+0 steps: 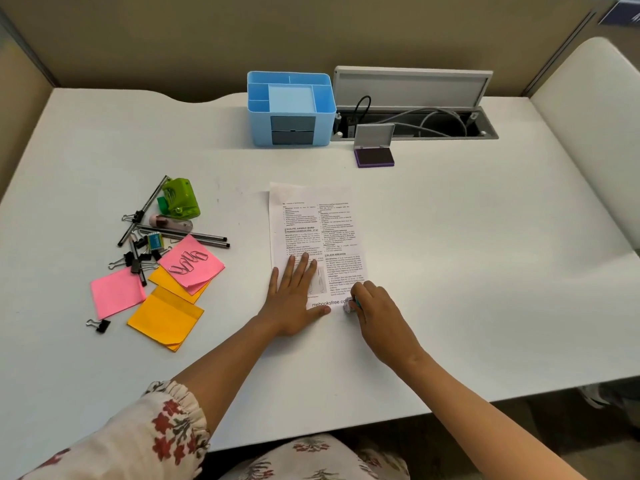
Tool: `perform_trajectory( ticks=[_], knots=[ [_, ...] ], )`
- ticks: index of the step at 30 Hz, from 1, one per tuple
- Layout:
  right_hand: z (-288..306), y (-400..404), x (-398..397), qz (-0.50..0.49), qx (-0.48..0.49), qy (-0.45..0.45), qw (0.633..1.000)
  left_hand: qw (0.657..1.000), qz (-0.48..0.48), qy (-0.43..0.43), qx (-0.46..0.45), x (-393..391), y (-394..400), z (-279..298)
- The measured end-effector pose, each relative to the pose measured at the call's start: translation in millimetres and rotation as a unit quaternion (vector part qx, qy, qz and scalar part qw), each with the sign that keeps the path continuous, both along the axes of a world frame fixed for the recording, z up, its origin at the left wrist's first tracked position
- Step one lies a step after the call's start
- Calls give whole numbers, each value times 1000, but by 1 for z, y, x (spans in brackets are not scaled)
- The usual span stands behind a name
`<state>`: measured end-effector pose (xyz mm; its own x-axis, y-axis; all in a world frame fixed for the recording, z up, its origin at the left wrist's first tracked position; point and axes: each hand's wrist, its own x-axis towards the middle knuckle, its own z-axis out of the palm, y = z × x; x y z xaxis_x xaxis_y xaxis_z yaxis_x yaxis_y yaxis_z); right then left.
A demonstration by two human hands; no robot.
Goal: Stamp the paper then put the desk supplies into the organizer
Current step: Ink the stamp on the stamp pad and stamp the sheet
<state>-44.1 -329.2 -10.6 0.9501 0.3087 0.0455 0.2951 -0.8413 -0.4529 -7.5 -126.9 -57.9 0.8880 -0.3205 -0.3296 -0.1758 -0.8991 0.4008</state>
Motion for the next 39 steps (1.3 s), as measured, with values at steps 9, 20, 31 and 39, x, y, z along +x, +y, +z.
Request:
perform_trajectory(
  ticks=[9, 20, 31, 39],
  knots=[
    [-4, 1, 2, -7, 10, -5, 1000, 1000, 2, 0, -1, 1, -1, -1],
    [3, -9, 9, 41, 7, 43, 998, 1000, 1, 9, 2, 1, -2, 4],
    [-2, -46, -7, -437, 376, 113, 809, 1000, 8, 15, -5, 0, -2, 5],
    [6, -48, -4, -438, 394, 109, 801, 999, 31, 13, -26, -8, -6, 9]
  ],
)
